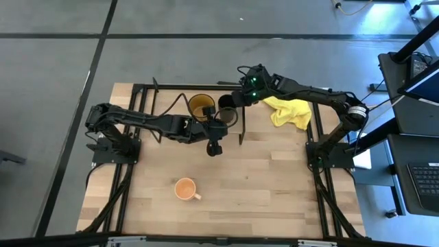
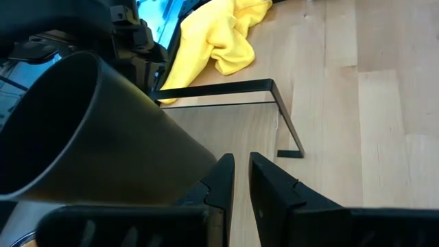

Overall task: Stack small to large cups/mugs on shelf
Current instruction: Adjust the black cup, then put the light orange mug on the shelf

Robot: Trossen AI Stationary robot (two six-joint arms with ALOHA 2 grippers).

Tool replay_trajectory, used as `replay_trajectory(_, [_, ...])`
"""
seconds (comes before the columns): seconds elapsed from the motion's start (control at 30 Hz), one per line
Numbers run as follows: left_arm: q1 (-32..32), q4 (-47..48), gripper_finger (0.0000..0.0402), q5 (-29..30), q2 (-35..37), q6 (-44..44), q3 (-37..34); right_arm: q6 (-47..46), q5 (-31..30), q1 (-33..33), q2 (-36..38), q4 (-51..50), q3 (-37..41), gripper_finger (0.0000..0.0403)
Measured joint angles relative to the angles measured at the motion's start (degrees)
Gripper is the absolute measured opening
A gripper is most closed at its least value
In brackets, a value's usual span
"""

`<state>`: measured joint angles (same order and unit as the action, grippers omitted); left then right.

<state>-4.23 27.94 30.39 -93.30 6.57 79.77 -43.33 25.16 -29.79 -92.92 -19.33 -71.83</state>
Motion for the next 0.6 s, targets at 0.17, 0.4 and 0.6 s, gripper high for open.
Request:
replay_trajectory(0.17, [0.0,0.0,0.0039,0.0,0.0,0.0,0.0,-0.2,-0.4,1.0,0.1,-0.6,0.0,0.0005])
replay_trajectory(0.4, [-0.5,-0.2,0.0039,0.0,0.0,0.0,0.0,0.5,-9.1,1.6,2.2,-3.1,0.0,0.0005])
replay_trajectory(0.6, [-1.9,-0.3,0.0039,0.0,0.0,0.4,0.0,6.2,-21.9,1.6,6.8,-1.9,0.0,0.0008])
